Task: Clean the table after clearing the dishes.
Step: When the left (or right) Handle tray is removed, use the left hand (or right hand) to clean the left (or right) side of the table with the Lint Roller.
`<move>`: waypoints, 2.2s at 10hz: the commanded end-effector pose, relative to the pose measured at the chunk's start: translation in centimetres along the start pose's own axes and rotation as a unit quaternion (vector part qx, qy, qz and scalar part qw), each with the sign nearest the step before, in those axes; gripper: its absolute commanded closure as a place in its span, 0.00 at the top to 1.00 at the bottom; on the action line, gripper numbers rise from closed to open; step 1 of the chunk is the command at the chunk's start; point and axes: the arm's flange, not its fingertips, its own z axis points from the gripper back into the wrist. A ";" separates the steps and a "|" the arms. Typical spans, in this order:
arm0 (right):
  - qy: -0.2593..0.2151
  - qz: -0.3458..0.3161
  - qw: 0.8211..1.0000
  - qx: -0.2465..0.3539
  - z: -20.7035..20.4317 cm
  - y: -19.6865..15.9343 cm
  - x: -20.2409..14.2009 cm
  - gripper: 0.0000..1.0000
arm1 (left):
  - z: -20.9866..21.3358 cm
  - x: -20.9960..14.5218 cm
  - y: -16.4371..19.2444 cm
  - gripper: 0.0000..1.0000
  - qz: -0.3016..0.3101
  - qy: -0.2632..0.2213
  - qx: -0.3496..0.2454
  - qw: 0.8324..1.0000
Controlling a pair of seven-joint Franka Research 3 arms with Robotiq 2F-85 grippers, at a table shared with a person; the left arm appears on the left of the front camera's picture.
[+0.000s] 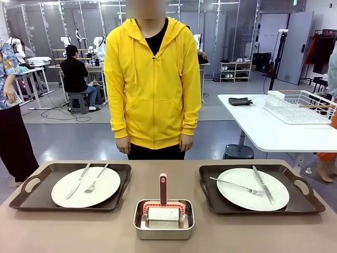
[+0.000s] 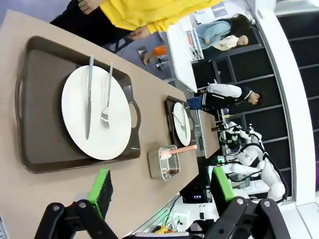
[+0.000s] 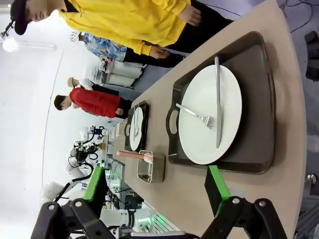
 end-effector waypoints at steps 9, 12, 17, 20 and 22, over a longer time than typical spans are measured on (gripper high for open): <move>0.000 0.000 1.000 0.000 0.0 0.0 0.0 1.00 | 0.0 0.0 0.0 1.00 0.000 0.000 0.000 1.000; 0.000 0.000 1.000 0.000 0.0 0.0 0.0 1.00 | 0.0 0.0 0.0 1.00 0.000 0.000 0.000 1.000; 0.000 0.000 1.000 0.000 0.0 0.0 0.0 1.00 | 0.0 0.0 0.0 1.00 0.000 0.000 0.000 1.000; 0.000 0.000 1.000 0.000 0.0 0.0 0.0 1.00 | 0.0 0.0 0.0 1.00 0.000 0.000 0.000 1.000; 0.000 0.000 1.000 0.000 0.0 0.0 0.0 1.00 | 0.0 0.0 0.0 1.00 0.000 0.000 0.000 1.000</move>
